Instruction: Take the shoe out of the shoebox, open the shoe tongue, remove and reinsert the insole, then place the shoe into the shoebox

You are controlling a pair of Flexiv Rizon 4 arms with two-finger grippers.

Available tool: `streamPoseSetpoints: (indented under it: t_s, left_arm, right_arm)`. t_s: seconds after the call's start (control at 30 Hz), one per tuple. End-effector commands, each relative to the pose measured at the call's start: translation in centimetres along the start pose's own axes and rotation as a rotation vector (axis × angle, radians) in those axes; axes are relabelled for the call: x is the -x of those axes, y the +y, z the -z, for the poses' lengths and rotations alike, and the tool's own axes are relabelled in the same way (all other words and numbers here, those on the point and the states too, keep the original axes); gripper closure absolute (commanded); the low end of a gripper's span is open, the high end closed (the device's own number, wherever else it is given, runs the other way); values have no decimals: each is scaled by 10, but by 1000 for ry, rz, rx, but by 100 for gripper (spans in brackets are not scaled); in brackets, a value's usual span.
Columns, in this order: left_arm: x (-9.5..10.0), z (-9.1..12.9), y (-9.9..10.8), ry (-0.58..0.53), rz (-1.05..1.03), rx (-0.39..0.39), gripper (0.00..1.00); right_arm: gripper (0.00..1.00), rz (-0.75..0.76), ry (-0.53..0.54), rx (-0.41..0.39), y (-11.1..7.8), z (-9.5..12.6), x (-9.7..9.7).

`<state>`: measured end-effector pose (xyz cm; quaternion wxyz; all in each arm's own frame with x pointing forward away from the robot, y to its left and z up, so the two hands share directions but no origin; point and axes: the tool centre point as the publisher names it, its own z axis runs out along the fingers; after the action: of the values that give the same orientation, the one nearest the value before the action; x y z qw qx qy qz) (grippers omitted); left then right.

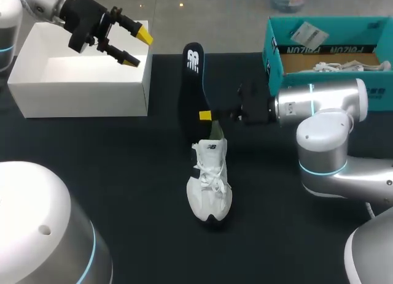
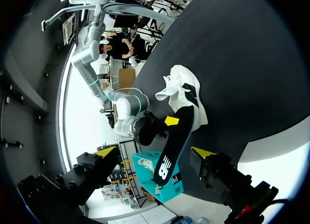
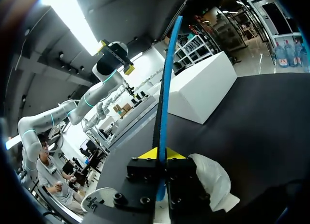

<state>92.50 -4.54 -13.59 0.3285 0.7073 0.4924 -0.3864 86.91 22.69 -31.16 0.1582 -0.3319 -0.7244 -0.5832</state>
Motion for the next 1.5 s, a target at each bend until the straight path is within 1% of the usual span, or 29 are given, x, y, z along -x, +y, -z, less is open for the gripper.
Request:
streamPoseSetpoints:
  t_s: [0.03, 0.23, 0.37, 0.43, 0.6, 0.73, 0.93, 1.13, 1.4, 1.5]
  left_arm:
    - [0, 0, 0, 3, -1, 0, 0]
    - [0, 0, 0, 3, -1, 0, 0]
    - [0, 0, 0, 3, -1, 0, 0]
    - [0, 0, 0, 3, -1, 0, 0]
    - [0, 0, 0, 3, -1, 0, 0]
    - [0, 0, 0, 3, -1, 0, 0]
    - [0, 0, 0, 3, -1, 0, 0]
    - [0, 0, 0, 3, -1, 0, 0]
    - [0, 0, 0, 3, -1, 0, 0]
    - [0, 0, 0, 3, -1, 0, 0]
  right_arm:
    - [100, -3, -8, 3, -4, -3, -3]
    - [100, 7, -28, -3, 3, 4, -5]
    - [100, 23, -66, 38, 10, 19, -5]
    - [100, 21, -76, 73, 11, 26, -2]
    - [100, 20, -85, 96, 9, 32, 4]
    - [100, 22, -66, 114, 2, 33, 8]
    - [100, 48, -54, 91, -20, 34, 11]
    - [100, 44, -60, 78, -39, 35, 6]
    - [100, 26, -72, 56, -57, 40, 5]
    - [100, 5, -66, 42, -65, 38, 3]
